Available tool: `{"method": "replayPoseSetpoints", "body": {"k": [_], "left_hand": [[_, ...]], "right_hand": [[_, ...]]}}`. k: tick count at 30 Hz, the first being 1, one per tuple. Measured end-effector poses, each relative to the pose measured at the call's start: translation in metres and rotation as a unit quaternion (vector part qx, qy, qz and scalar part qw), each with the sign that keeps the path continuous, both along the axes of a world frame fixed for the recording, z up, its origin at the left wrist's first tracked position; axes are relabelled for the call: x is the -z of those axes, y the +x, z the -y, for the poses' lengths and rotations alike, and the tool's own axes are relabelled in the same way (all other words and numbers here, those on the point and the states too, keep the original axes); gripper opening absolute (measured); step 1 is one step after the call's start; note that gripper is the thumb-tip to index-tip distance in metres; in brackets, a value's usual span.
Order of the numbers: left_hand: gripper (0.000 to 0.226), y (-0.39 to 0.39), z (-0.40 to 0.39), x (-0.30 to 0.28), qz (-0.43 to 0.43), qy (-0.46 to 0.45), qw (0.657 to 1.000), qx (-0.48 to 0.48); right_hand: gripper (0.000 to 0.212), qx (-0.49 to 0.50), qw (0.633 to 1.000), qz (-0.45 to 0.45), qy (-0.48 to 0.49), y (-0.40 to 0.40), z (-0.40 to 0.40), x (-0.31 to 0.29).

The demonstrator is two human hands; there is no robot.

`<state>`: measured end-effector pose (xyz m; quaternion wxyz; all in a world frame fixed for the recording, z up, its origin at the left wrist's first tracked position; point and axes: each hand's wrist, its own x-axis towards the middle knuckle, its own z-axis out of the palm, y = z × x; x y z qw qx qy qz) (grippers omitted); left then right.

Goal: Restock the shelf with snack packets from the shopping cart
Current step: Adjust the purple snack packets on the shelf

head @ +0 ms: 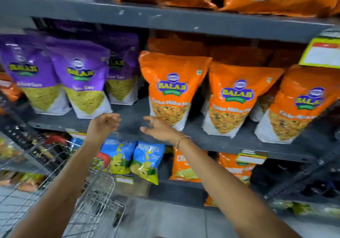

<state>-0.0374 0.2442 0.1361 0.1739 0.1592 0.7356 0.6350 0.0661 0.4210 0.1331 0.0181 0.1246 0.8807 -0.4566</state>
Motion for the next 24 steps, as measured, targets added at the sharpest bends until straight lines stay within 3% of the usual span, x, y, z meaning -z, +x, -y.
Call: {"method": "replayPoseSetpoints", "body": {"k": [2, 5, 10, 12, 16, 21, 24], "left_hand": [[0.018, -0.03, 0.022, 0.003, -0.035, -0.053, 0.997, -0.038], [0.049, -0.077, 0.05, 0.005, -0.069, -0.06, 0.99, -0.105], [0.064, -0.15, 0.075, 0.008, -0.129, -0.185, 0.97, -0.087], [0.054, -0.153, 0.077, 0.003, -0.141, -0.189, 0.969, -0.073], [0.07, -0.156, 0.078, 0.011, -0.139, -0.151, 0.979, -0.012], [0.084, -0.178, 0.088, 0.033, -0.129, -0.164, 0.978, -0.012], [0.077, -0.174, 0.089, 0.035, -0.118, -0.184, 0.976, -0.008]], "right_hand": [[0.061, 0.004, 1.0, 0.016, 0.016, -0.03, 0.017, 0.001], [0.066, 0.025, 1.0, 0.001, -0.01, -0.07, 0.039, 0.001], [0.077, 0.073, 0.997, -0.027, -0.007, -0.135, 0.057, 0.012], [0.08, 0.071, 0.997, -0.033, -0.006, -0.156, 0.065, 0.018], [0.072, 0.076, 0.996, -0.056, -0.007, -0.185, 0.086, 0.023], [0.055, 0.138, 0.985, -0.104, 0.006, -0.191, 0.092, 0.029], [0.05, 0.154, 0.979, -0.135, 0.007, -0.172, 0.09, 0.027]]}}
